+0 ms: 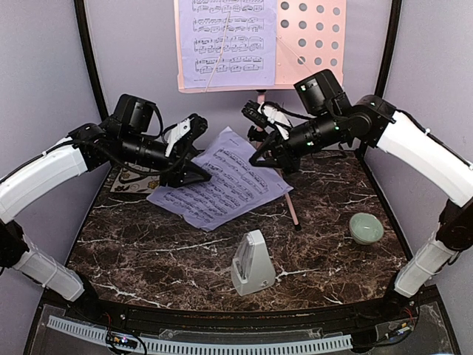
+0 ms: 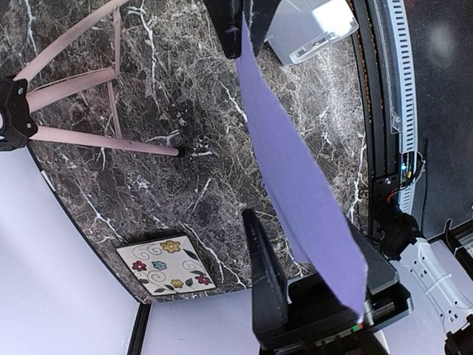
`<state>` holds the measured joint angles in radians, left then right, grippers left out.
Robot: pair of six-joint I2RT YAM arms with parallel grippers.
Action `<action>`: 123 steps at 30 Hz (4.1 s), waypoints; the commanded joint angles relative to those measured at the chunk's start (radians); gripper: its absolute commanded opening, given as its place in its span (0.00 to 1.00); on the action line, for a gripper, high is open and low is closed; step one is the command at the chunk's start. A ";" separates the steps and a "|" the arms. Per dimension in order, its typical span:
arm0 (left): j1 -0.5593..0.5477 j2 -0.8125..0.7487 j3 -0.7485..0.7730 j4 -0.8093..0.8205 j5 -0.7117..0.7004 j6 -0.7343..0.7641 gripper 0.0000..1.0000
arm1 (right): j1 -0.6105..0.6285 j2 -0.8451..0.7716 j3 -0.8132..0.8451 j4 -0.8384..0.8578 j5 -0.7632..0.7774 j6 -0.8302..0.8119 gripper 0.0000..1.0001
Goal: Set up the instrument practice props
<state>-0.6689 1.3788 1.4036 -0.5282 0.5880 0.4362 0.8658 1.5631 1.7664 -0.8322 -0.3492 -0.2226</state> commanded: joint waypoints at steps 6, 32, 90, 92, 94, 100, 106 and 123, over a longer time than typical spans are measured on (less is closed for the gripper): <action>-0.021 -0.009 0.022 0.092 -0.027 -0.120 0.00 | -0.005 -0.015 0.004 0.063 0.025 0.058 0.10; 0.111 -0.126 -0.173 0.768 0.191 -0.785 0.00 | -0.158 -0.371 -0.477 0.608 0.006 0.408 0.90; 0.020 0.067 0.112 0.663 0.186 -0.755 0.06 | -0.223 -0.320 -0.254 0.671 -0.129 0.463 0.00; 0.011 0.082 0.150 0.653 0.178 -0.754 0.00 | -0.234 -0.323 -0.258 0.691 -0.115 0.471 0.00; 0.003 0.095 0.188 0.661 0.162 -0.761 0.00 | -0.242 -0.325 -0.250 0.693 -0.066 0.472 0.09; -0.008 0.157 0.307 0.723 0.026 -0.888 0.00 | -0.252 -0.311 -0.165 0.675 0.169 0.446 0.43; -0.008 0.200 0.427 0.709 -0.159 -0.945 0.00 | -0.254 -0.250 -0.051 0.626 0.443 0.353 0.43; -0.009 0.152 0.564 0.526 -0.384 -0.874 0.00 | -0.254 -0.051 0.214 0.465 0.424 0.272 0.49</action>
<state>-0.6769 1.5875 1.9324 0.0238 0.2394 -0.4694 0.6159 1.5116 1.9274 -0.3889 0.1219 0.0673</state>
